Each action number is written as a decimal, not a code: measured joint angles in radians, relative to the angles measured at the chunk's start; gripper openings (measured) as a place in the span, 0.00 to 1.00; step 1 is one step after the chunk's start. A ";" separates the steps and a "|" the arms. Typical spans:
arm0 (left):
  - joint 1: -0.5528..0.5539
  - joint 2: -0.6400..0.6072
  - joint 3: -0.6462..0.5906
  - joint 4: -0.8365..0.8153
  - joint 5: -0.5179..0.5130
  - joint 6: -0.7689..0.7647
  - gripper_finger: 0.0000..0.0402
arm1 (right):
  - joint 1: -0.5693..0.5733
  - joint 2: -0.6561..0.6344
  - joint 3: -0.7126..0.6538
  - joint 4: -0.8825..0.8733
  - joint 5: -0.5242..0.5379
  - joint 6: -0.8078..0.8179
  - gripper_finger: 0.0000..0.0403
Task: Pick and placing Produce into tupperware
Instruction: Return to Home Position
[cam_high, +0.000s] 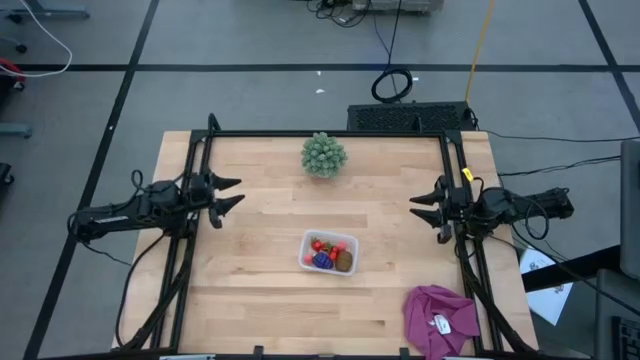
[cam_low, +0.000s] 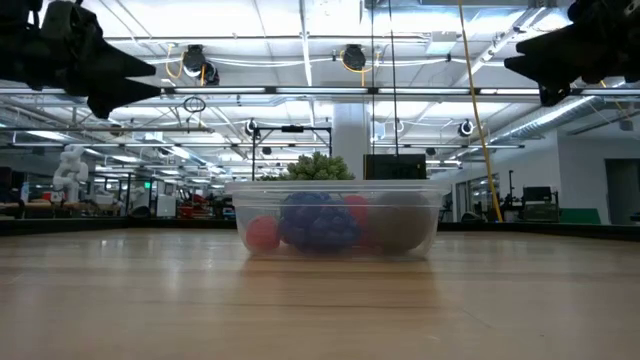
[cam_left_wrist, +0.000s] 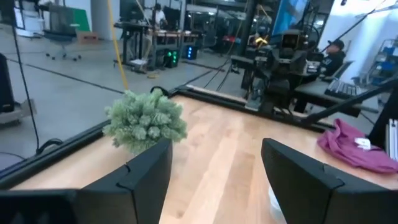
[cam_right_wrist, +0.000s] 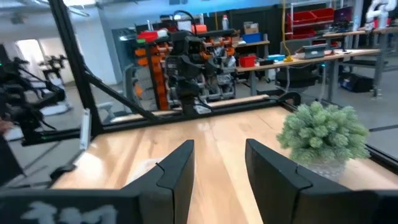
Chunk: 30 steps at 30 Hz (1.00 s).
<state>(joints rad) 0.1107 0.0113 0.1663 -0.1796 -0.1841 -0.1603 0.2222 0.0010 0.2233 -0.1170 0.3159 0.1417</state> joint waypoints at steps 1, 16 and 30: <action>-0.006 -0.002 0.000 -0.004 0.000 0.000 0.63 | 0.000 0.000 -0.005 0.001 0.006 -0.005 0.33; -0.127 -0.009 -0.001 0.000 -0.148 0.033 0.63 | 0.000 0.000 -0.107 0.045 0.152 0.006 0.33; -0.152 -0.009 -0.001 -0.033 -0.107 0.086 0.63 | 0.000 0.001 -0.162 0.146 -0.035 -0.030 0.33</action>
<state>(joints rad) -0.0418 0.0025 0.1654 -0.2131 -0.2910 -0.0744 0.2222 0.0017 0.0608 0.0288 0.2810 0.1116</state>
